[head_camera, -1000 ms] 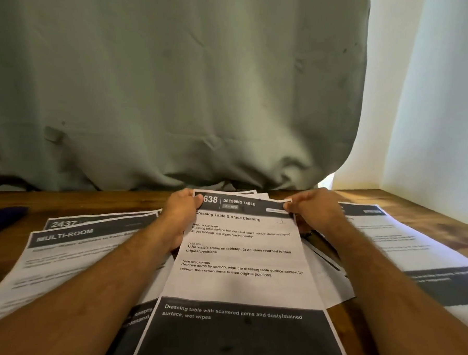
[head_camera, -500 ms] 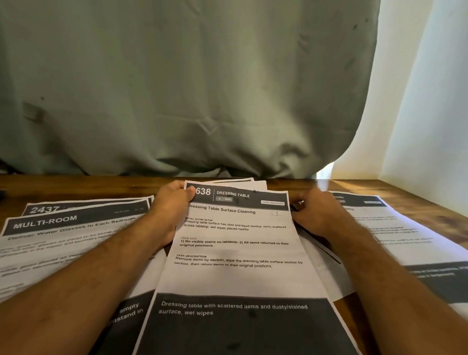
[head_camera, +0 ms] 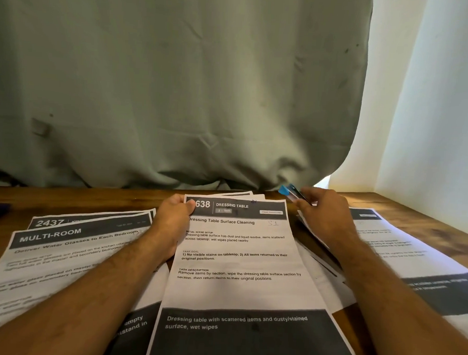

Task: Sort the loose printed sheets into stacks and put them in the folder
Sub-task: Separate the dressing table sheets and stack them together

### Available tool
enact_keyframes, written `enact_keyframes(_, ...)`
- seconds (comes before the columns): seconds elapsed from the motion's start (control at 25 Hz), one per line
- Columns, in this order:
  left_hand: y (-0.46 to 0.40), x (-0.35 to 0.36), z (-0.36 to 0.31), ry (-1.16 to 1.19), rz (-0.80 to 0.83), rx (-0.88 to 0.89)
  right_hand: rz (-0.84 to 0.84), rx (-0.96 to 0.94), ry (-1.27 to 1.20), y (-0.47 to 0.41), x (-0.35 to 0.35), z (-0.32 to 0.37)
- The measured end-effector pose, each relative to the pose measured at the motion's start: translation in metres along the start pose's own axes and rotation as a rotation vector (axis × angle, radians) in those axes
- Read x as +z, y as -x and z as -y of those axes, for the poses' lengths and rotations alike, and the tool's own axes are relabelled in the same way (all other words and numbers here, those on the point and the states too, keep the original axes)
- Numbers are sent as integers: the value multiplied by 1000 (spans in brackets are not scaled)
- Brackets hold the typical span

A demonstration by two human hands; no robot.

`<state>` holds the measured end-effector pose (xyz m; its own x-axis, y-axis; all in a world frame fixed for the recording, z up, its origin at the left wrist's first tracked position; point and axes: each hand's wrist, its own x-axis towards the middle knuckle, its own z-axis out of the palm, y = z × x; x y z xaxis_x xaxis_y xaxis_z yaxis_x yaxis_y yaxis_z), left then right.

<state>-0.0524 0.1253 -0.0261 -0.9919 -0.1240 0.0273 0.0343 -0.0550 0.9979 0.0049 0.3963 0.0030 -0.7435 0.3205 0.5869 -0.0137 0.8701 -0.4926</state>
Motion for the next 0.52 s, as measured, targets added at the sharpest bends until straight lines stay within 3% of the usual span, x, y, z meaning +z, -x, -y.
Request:
enact_keyframes(0.32, 7, 3, -4, -19, 21, 43, -5, -364, -275, 8, 9, 67)
enact_keyframes(0.52, 6, 6, -1, 37, 60, 96, 118, -461, -214, 4, 31, 111)
